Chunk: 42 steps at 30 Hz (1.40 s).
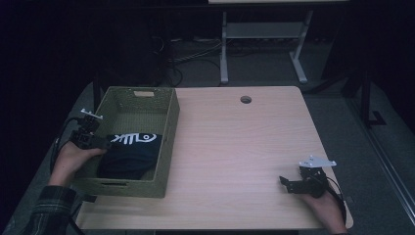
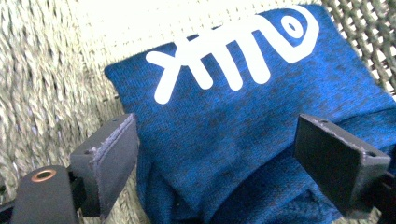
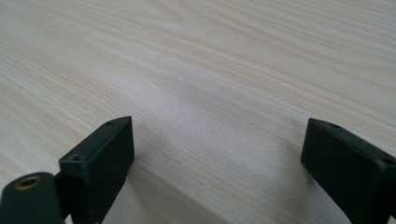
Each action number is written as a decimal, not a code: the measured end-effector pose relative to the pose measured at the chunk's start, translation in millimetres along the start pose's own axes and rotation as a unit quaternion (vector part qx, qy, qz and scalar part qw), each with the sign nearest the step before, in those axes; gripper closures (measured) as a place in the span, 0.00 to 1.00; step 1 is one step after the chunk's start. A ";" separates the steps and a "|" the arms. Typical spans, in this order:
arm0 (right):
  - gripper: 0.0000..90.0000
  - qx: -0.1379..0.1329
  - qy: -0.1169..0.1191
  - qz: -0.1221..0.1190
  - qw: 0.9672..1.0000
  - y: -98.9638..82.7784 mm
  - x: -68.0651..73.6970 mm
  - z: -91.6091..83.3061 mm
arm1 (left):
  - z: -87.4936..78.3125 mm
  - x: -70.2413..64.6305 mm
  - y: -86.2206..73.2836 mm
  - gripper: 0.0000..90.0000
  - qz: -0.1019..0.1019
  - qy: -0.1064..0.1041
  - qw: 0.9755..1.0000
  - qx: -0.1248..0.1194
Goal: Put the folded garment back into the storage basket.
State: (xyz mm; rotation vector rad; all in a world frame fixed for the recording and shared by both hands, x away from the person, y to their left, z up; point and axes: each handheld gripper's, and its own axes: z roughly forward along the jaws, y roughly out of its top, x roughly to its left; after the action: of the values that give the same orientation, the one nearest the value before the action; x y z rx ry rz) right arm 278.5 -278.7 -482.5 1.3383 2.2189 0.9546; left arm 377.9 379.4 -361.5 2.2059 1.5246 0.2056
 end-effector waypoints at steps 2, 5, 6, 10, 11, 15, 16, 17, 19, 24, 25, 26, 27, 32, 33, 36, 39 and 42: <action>0.10 0.000 0.000 0.000 1.000 0.0 0.0 0.0 | -1.6 -2.5 1.0 0.15 0.002 0.001 1.000 -0.004; 0.10 0.000 0.000 0.000 1.000 0.0 0.0 0.0 | -4.7 -6.6 2.7 0.15 0.009 0.000 1.000 -0.010; 0.10 0.000 0.000 0.000 1.000 0.0 0.0 0.0 | -5.6 -8.3 3.4 0.15 0.010 0.000 1.000 -0.012; 0.10 0.000 0.000 0.000 1.000 0.0 0.0 0.0 | -10.4 -15.4 6.9 0.15 0.020 -0.004 1.000 -0.024; 0.10 0.000 0.000 0.000 1.000 0.0 0.0 0.0 | -11.8 -17.7 7.9 0.15 0.022 -0.005 0.999 -0.027; 0.10 0.000 0.000 0.000 1.000 0.0 0.1 0.0 | -17.0 -27.7 13.0 0.15 0.035 -0.005 0.999 -0.040; 0.10 0.000 0.000 0.000 1.000 0.0 0.0 0.0 | -18.5 -30.6 14.2 0.15 0.037 -0.006 0.998 -0.045; 0.10 0.000 0.000 0.000 1.000 0.0 0.0 0.0 | -20.0 -33.6 15.3 0.15 0.039 -0.008 0.998 -0.050; 0.10 0.000 0.000 0.000 1.000 0.0 0.1 0.0 | -22.6 -39.8 17.4 0.15 0.043 -0.012 0.997 -0.059; 0.10 0.000 0.000 0.001 1.000 0.0 0.2 0.0 | -26.4 -55.9 22.4 0.15 0.055 -0.019 0.995 -0.081; 0.10 0.000 -0.001 0.001 1.000 0.0 0.2 -0.1 | -26.3 -60.0 23.3 0.15 0.055 -0.020 0.995 -0.087; 0.10 0.000 -0.001 0.001 1.000 0.0 0.2 -0.1 | -26.5 -63.9 24.2 0.15 0.059 -0.020 0.994 -0.090; 0.10 0.000 0.000 0.001 1.000 0.0 0.2 0.0 | -27.0 -68.0 24.9 0.15 0.061 -0.021 0.994 -0.093; 0.10 0.000 0.000 0.001 1.000 0.0 0.1 0.0 | -28.7 -88.5 28.1 0.15 0.082 -0.030 0.990 -0.111; 0.10 0.000 0.000 0.001 1.000 0.0 0.1 0.0 | -28.6 -92.8 28.8 0.15 0.087 -0.032 0.989 -0.112; 0.10 0.000 0.000 0.002 1.000 0.0 0.2 -0.1 | -27.5 -106.9 30.4 0.15 0.100 -0.040 0.987 -0.120; 0.10 0.000 0.000 0.002 1.000 0.0 0.3 -0.1 | -26.3 -121.0 32.3 0.15 0.112 -0.049 0.984 -0.129; 0.10 -0.001 0.000 0.002 1.000 0.1 0.3 -0.1 | -23.5 -134.3 34.1 0.15 0.117 -0.059 0.981 -0.143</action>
State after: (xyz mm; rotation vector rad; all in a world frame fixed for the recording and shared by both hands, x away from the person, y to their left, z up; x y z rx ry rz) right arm 278.4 -278.4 -482.4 1.3425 2.2158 0.9571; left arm 347.4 252.9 -308.4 2.1183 1.0944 0.3388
